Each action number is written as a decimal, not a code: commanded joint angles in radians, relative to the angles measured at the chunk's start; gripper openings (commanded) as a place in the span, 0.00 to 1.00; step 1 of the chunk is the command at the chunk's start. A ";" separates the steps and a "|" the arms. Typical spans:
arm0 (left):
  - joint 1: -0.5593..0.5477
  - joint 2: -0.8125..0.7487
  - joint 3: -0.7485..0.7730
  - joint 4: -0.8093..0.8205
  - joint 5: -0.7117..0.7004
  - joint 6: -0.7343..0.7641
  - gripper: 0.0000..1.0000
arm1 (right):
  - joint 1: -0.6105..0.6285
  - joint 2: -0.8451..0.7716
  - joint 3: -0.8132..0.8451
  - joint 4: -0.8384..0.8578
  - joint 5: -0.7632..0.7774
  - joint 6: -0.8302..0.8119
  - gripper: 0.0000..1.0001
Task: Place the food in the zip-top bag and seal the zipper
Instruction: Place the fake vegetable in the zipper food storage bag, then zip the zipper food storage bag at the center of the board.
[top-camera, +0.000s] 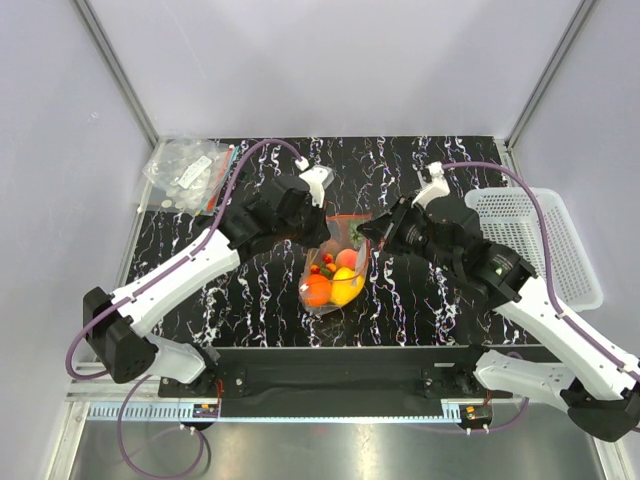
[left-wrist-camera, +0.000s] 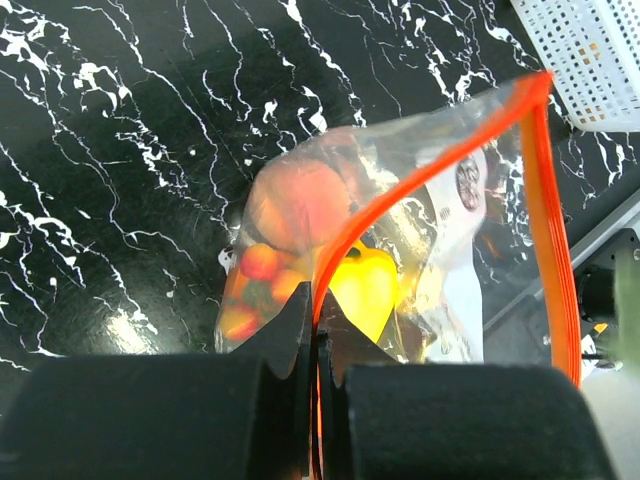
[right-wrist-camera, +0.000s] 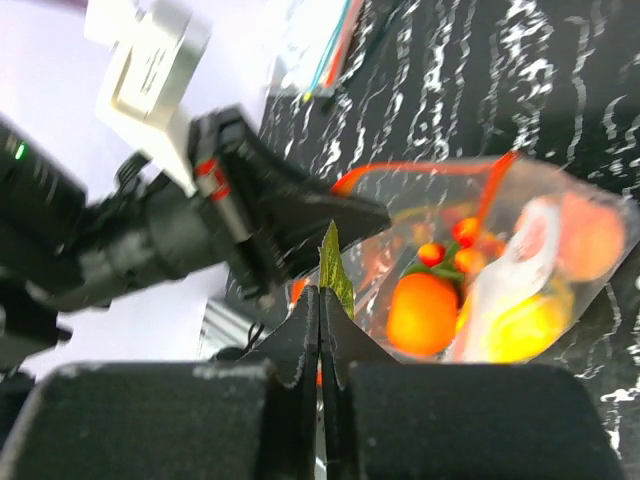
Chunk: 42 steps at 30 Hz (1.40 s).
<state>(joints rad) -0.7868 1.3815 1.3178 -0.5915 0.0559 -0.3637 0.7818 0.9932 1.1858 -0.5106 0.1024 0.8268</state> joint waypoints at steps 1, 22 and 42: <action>-0.002 0.022 0.067 0.021 -0.028 -0.004 0.02 | 0.054 0.004 0.015 0.047 -0.029 0.011 0.00; -0.002 -0.019 0.057 0.004 -0.047 -0.007 0.02 | 0.082 0.087 0.018 -0.011 0.145 0.032 1.00; -0.002 -0.055 0.038 0.001 -0.050 0.012 0.03 | 0.082 0.085 0.044 -0.172 0.206 -0.138 0.62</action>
<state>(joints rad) -0.7868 1.3804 1.3407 -0.6346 0.0196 -0.3656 0.8570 1.0492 1.2434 -0.7090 0.3363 0.7040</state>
